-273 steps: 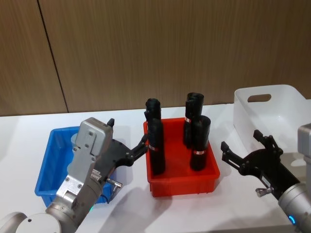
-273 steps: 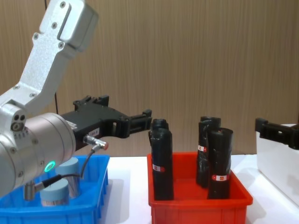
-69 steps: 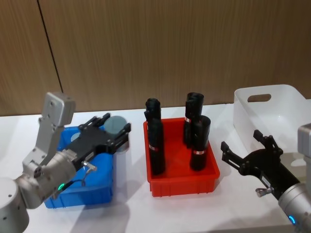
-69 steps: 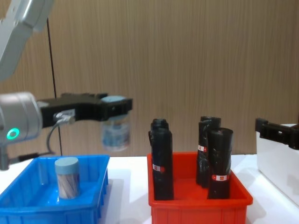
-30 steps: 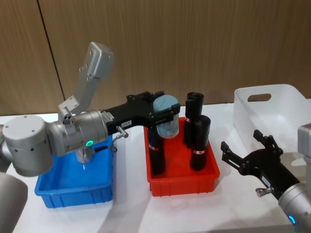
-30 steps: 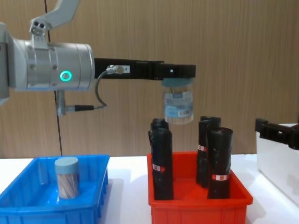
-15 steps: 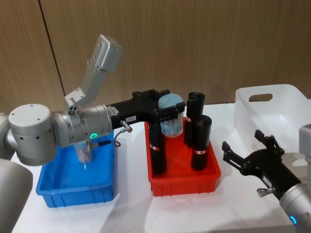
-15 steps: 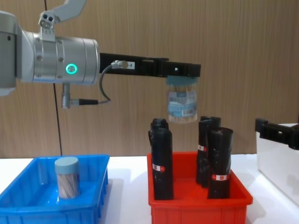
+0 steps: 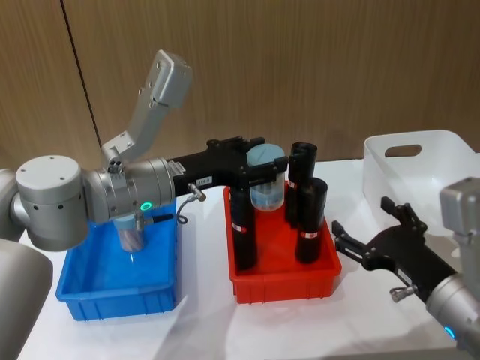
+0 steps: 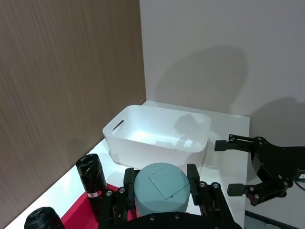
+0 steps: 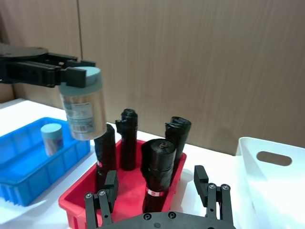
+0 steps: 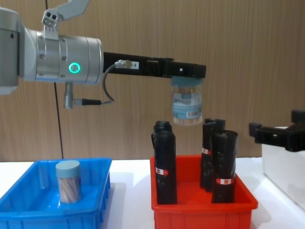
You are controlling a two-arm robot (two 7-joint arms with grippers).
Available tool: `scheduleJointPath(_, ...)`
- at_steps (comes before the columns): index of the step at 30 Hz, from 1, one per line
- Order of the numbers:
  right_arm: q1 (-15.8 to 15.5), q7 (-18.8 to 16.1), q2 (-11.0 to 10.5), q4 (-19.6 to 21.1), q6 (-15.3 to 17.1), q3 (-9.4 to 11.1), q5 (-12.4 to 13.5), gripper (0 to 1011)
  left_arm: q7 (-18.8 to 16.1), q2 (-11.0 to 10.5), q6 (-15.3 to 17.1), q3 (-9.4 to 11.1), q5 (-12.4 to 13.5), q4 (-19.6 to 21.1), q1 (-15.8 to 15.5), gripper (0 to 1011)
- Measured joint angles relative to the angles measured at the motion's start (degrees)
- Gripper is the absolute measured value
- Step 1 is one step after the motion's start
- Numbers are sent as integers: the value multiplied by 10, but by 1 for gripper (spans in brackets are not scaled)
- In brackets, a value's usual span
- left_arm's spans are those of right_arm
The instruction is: Pick the cotton swabs from the blue box and place them into the white box.
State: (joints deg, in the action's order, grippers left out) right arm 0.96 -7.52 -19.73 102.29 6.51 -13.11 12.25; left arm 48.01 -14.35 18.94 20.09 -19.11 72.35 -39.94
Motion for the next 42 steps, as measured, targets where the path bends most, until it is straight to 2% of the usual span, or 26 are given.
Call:
scheduleJointPath(9,38,-55,7,-10,50,-3,-17,1001,2,0,1,0,1,-2,-2,665)
scheduleJointPath(18,73,-97,20,-29,75,-5,-16,1002,3,1,2,0,1,-2,-3,665)
scheduleJointPath(28,111,-137,38,-58,95,-8,4,1001,3,1,2,0,1,-3,-3,665)
scheduleJointPath(42,141,-165,56,-86,110,-14,33,1001,3,1,2,0,1,-3,-3,665)
